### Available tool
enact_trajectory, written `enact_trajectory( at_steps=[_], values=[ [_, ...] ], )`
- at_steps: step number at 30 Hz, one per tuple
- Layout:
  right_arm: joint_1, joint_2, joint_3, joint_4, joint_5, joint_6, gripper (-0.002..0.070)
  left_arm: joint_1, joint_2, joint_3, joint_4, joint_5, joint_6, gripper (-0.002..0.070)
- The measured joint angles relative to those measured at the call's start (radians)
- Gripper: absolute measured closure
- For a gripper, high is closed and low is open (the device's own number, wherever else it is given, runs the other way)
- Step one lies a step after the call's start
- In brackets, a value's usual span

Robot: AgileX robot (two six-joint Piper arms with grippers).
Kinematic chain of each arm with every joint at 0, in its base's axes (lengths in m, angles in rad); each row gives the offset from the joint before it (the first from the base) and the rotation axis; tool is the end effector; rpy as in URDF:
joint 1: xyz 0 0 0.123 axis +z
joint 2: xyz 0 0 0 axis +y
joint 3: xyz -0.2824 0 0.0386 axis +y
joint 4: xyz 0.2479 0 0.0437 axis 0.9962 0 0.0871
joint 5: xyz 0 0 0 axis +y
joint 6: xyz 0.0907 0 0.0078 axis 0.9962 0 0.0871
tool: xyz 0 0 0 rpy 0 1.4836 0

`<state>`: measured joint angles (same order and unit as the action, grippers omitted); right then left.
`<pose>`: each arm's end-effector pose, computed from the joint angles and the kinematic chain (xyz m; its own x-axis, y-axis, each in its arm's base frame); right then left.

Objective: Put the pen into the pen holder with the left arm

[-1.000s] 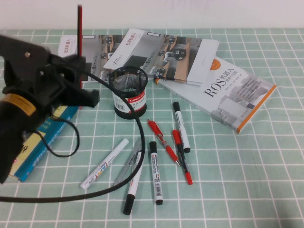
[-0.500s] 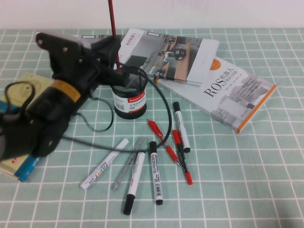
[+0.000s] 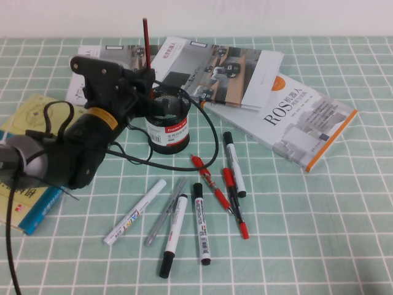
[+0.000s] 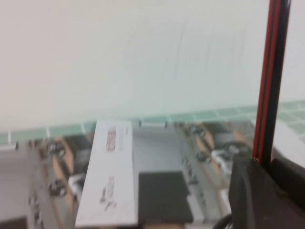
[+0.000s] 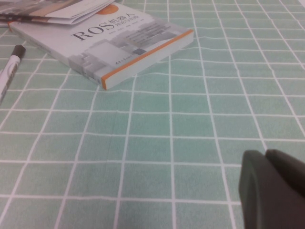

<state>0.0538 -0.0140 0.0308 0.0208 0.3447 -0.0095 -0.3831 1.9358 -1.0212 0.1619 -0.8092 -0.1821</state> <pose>0.0532 0.0035 0.1724 -0.2710 -0.0045 -0.9626 -0.0578 0.9983 0.0116 0.3792 -0.1643 0.2009 -0.0564 -0.0520 -0.9971 0.4766 0.8761 -0.0727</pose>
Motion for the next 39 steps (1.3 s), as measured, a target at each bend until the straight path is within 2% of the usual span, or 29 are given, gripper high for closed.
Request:
enact_trajectory(
  at_steps=[6,8,10,14,16,18,21,22,24,28,29,33,39],
  values=[
    [0.0,0.0,0.0,0.0,0.0,0.0,0.0696,0.0,0.015,-0.001,-0.021,0.033,0.0,0.0649],
    [0.0,0.0,0.0,0.0,0.0,0.0,0.0696,0.0,0.015,-0.002,-0.025,0.042,0.0,0.0629],
    [0.0,0.0,0.0,0.0,0.0,0.0,0.0696,0.0,0.015,-0.004,-0.025,0.05,0.0,0.0568],
    [0.0,0.0,0.0,0.0,0.0,0.0,0.0696,0.0,0.015,-0.004,-0.061,0.061,0.0,0.0378],
    [0.0,0.0,0.0,0.0,0.0,0.0,0.0696,0.0,0.015,-0.004,-0.106,0.072,0.007,0.0305],
    [0.0,0.0,0.0,0.0,0.0,0.0,0.0696,0.0,0.004,0.002,-0.162,0.09,0.034,0.0265],
    [0.0,0.0,0.0,0.0,0.0,0.0,0.0696,0.0,-0.051,0.041,-0.219,0.124,0.1,0.0248],
    [0.0,0.0,0.0,0.0,0.0,0.0,0.0696,0.0,-0.085,0.058,-0.227,0.134,0.115,0.0251],
    [0.0,0.0,0.0,0.0,0.0,0.0,0.0696,0.0,-0.165,0.108,-0.234,0.172,0.137,0.0304],
    [0.0,0.0,0.0,0.0,0.0,0.0,0.0696,0.0,-0.403,0.23,-0.219,0.279,0.161,0.0562],
    [0.0,0.0,0.0,0.0,0.0,0.0,0.0696,0.0,-0.47,0.265,-0.211,0.307,0.163,0.0601],
    [0.0,0.0,0.0,0.0,0.0,0.0,0.0696,0.0,-0.74,0.399,-0.201,0.413,0.164,0.0659],
    [0.0,0.0,0.0,0.0,0.0,0.0,0.0696,0.0,-1.16,0.551,-0.2,0.661,0.164,0.0672]
  ],
)
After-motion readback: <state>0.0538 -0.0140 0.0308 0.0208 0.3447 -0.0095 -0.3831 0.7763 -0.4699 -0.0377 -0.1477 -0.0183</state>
